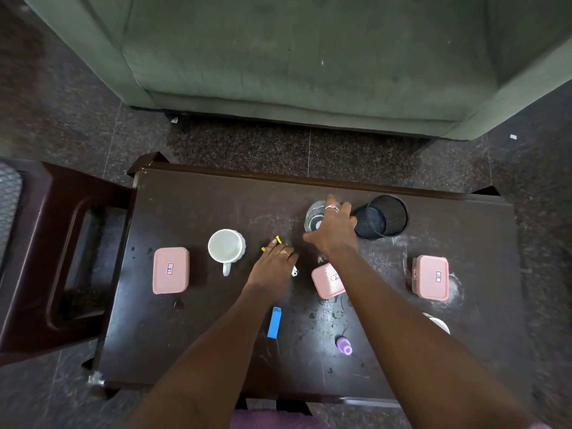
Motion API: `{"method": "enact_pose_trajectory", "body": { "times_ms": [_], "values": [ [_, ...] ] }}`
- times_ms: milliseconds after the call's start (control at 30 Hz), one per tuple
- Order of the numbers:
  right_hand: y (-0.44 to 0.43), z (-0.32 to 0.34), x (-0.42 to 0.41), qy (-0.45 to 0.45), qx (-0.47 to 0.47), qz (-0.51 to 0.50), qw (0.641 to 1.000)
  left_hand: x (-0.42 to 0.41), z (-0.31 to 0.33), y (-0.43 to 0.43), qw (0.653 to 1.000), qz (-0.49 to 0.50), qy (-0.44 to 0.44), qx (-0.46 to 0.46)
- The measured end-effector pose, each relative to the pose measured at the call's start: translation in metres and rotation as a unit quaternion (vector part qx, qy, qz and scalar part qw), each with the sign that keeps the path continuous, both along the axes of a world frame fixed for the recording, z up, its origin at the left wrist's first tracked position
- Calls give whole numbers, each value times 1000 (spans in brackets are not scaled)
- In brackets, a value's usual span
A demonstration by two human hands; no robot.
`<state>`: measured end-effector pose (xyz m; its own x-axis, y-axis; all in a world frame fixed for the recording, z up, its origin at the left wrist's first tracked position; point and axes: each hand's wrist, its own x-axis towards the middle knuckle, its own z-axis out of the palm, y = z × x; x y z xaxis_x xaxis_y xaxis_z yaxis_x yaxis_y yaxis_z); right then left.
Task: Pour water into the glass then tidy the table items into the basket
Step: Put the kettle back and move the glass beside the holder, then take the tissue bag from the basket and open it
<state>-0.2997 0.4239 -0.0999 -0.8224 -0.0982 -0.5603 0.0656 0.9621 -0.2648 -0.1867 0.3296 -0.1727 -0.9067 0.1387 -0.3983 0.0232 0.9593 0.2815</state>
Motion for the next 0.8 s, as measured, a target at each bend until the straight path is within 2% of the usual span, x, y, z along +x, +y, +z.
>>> {"method": "enact_pose_trajectory", "body": {
  "times_ms": [200,400,533,667,800],
  "values": [
    [-2,5,10,61,22,42,997,-5,12,3,991,112,37,70],
    [-20,10,32,139,23,114,983,-10,27,10,931,315,123,140],
    [-53,14,50,173,-14,157,972,-8,30,-13,917,335,185,111],
    [-101,27,66,181,-48,211,959,7,49,-52,837,469,213,186],
    [-173,54,87,174,-114,261,943,32,71,-123,786,521,280,179]
  ]
}}
